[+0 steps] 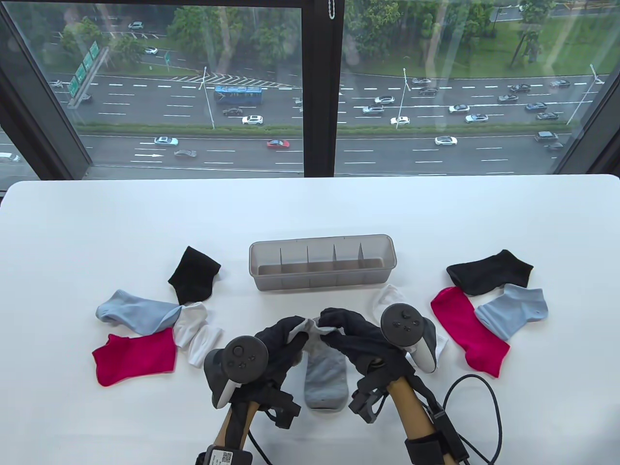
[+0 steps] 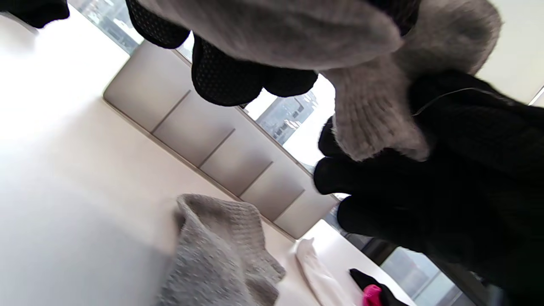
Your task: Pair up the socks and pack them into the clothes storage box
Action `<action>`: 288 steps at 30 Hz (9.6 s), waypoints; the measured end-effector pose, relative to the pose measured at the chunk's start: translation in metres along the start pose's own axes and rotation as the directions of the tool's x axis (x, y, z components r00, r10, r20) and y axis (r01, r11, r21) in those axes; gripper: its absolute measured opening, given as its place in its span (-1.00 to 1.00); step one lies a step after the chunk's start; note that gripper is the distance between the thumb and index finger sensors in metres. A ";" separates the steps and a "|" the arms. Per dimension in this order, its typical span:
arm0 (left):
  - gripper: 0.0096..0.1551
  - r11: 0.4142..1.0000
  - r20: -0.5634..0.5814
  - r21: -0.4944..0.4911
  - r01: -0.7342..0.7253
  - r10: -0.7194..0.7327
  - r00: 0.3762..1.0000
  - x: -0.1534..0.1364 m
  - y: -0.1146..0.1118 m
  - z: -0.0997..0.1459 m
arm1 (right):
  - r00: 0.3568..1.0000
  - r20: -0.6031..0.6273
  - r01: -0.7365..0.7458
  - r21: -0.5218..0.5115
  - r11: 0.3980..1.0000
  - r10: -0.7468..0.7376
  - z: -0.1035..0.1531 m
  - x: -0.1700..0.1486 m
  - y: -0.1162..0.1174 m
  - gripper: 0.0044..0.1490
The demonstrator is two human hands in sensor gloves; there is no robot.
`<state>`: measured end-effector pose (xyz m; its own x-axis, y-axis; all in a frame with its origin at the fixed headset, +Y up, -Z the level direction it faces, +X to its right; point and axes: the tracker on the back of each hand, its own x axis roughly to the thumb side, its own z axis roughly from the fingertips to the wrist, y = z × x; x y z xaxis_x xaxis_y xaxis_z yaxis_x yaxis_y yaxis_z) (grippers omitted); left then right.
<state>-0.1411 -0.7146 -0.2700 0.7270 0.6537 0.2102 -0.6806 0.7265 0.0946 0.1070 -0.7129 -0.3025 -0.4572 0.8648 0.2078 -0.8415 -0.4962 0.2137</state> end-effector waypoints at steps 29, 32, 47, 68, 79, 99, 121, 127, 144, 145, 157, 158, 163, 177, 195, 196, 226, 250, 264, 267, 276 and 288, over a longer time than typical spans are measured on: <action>-0.53 0.998 0.114 0.059 -0.004 -0.003 0.994 0.036 0.025 0.005 | 0.983 0.167 -0.045 -0.158 0.986 0.072 0.019 0.033 -0.005 -0.51; -0.55 0.998 0.107 0.063 -0.029 0.022 0.994 0.037 0.025 0.002 | 0.969 0.185 -0.115 -0.237 0.965 0.161 0.021 0.035 -0.009 -0.49; -0.58 0.889 -0.190 -0.457 -0.024 -0.072 0.979 0.014 -0.027 -0.039 | 0.886 -0.304 -0.329 0.119 0.937 0.350 -0.006 0.002 -0.019 -0.47; -0.20 0.616 0.022 -0.768 0.179 -0.254 0.967 -0.004 -0.060 -0.003 | 0.811 -0.106 -0.497 0.393 0.774 0.575 0.007 -0.003 0.023 -0.29; -0.13 0.542 -0.011 -0.819 0.191 -0.348 0.937 -0.017 -0.056 -0.010 | 0.715 -0.009 -0.539 0.629 0.559 0.699 0.000 -0.029 0.067 -0.17; -0.52 0.714 -0.068 -0.638 0.286 -0.423 0.904 -0.006 -0.059 -0.010 | 0.853 -0.086 -0.394 0.539 0.745 0.514 -0.003 -0.041 0.058 -0.21; -0.52 0.676 0.045 -0.614 0.408 -0.486 0.873 -0.001 -0.066 -0.006 | 0.912 -0.245 -0.188 0.464 0.865 0.330 -0.008 -0.047 0.059 -0.55; -0.55 0.698 0.022 -0.605 0.383 -0.466 0.885 -0.005 -0.063 -0.006 | 0.921 -0.184 -0.205 0.521 0.828 0.344 -0.006 -0.050 0.054 -0.26; -0.54 0.718 0.017 -0.571 0.399 -0.476 0.879 -0.004 -0.065 -0.006 | 0.932 -0.263 -0.130 0.402 0.906 0.250 -0.004 -0.054 0.057 -0.44; -0.53 0.715 0.025 -0.568 0.407 -0.480 0.877 -0.003 -0.065 -0.005 | 0.931 -0.273 -0.111 0.419 0.901 0.242 -0.005 -0.054 0.057 -0.50; -0.56 0.737 0.045 -0.504 0.450 -0.499 0.866 -0.003 -0.064 -0.006 | 0.930 -0.319 -0.058 0.365 0.929 0.183 -0.005 -0.054 0.055 -0.53; -0.57 0.737 0.044 -0.504 0.450 -0.499 0.866 -0.004 -0.063 -0.006 | 0.939 -0.295 -0.063 0.358 0.931 0.178 -0.004 -0.055 0.055 -0.43; -0.55 0.736 0.038 -0.504 0.452 -0.504 0.863 -0.005 -0.063 -0.006 | 0.944 -0.234 -0.087 0.498 0.863 0.230 -0.005 -0.057 0.051 -0.36; -0.54 0.751 0.039 -0.490 0.443 -0.489 0.871 -0.004 -0.063 -0.006 | 0.943 -0.285 -0.045 0.402 0.914 0.172 -0.004 -0.056 0.056 -0.40; -0.49 0.728 0.085 -0.494 0.475 -0.503 0.860 0.001 -0.067 -0.005 | 0.940 -0.305 -0.027 0.389 0.921 0.156 -0.005 -0.055 0.054 -0.50; -0.51 0.737 0.085 -0.481 0.474 -0.499 0.862 0.000 -0.066 -0.006 | 0.944 -0.287 -0.044 0.373 0.927 0.160 -0.005 -0.056 0.054 -0.48; -0.27 0.724 0.068 -0.502 0.473 -0.513 0.856 0.000 -0.067 -0.004 | 0.942 -0.319 0.027 0.380 0.925 0.104 -0.004 -0.053 0.051 -0.51; -0.44 0.806 0.058 -0.370 0.462 -0.476 0.877 0.000 -0.051 -0.004 | 0.976 -0.181 -0.052 0.359 0.932 0.124 -0.005 -0.045 0.050 -0.21; -0.40 0.825 0.076 -0.300 0.479 -0.480 0.874 0.010 -0.051 -0.003 | 0.969 -0.242 0.028 0.320 0.947 0.053 -0.001 -0.047 0.049 -0.38; -0.43 0.812 0.093 -0.330 0.482 -0.480 0.873 0.010 -0.051 -0.003 | 0.978 -0.182 -0.030 0.345 0.938 0.098 0.000 -0.045 0.049 -0.15; -0.16 0.753 0.098 -0.318 0.576 -0.578 0.810 0.011 -0.054 -0.002 | 0.978 -0.194 -0.004 0.346 0.938 0.076 -0.002 -0.042 0.052 -0.38; -0.35 0.762 0.120 -0.283 0.582 -0.574 0.810 0.011 -0.051 -0.001 | 0.985 -0.152 -0.032 0.337 0.941 0.088 -0.005 -0.038 0.055 -0.35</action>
<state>-0.0984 -0.7447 -0.2732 0.9686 0.0869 0.2328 -0.0696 0.9943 -0.0814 0.0768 -0.7731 -0.3032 -0.5678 0.8194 0.0786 -0.6800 -0.5207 0.5162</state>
